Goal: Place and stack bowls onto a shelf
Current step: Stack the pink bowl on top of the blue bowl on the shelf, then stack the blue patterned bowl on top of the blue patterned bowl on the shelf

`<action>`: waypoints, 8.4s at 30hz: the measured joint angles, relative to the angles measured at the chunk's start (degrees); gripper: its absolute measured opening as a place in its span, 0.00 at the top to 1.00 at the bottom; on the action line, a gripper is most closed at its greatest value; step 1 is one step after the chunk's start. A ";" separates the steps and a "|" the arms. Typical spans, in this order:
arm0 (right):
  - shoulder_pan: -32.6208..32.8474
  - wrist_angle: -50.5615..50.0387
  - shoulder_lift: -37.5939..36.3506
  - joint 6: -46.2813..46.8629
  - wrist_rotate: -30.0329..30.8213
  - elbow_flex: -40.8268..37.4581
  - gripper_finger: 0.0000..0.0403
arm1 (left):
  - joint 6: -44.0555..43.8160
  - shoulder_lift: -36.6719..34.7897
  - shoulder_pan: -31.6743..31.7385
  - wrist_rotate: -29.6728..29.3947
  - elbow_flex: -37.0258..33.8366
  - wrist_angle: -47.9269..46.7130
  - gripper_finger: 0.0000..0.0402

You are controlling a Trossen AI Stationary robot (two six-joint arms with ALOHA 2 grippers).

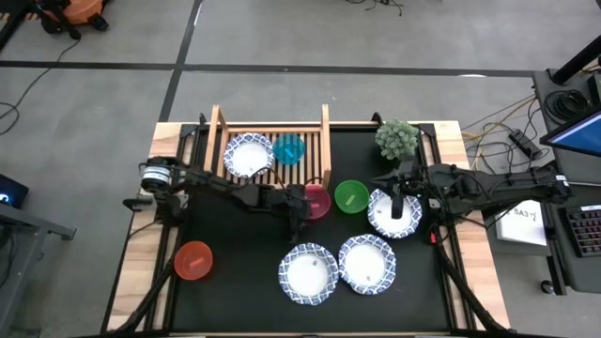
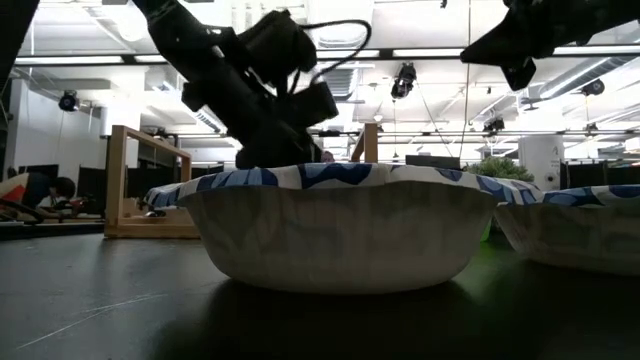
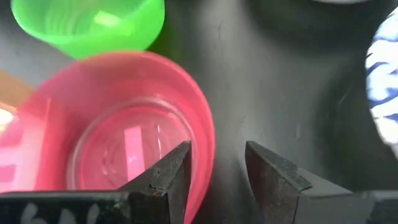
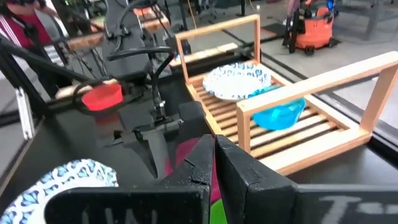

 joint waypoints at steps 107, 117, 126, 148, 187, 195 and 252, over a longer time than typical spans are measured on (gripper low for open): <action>-0.01 -1.22 0.38 -1.31 0.23 0.06 0.98 | 6.81 -15.06 30.95 6.21 8.52 -21.92 0.65; -0.01 -1.22 0.38 -1.30 0.23 0.06 0.98 | 3.21 -13.10 30.95 5.77 8.45 -19.17 0.65; -0.01 -1.28 0.40 -1.29 0.00 0.06 0.98 | 0.37 -9.28 30.95 4.56 8.41 -15.49 0.72; 0.00 -1.29 0.41 -0.34 -0.11 0.06 0.98 | -3.79 -5.51 29.52 4.63 8.36 -15.59 0.81; 0.00 -1.28 0.41 -1.24 0.04 0.04 0.98 | -16.15 -17.10 5.13 2.27 8.45 -33.53 0.81; -0.02 1.63 0.34 -2.07 3.50 -0.03 0.98 | -22.94 -15.91 -4.81 2.70 8.47 -30.37 0.66; 5.25 12.25 0.61 -29.03 -1.49 2.71 0.98 | -54.93 -4.97 -18.03 -6.45 13.45 -36.44 0.99</action>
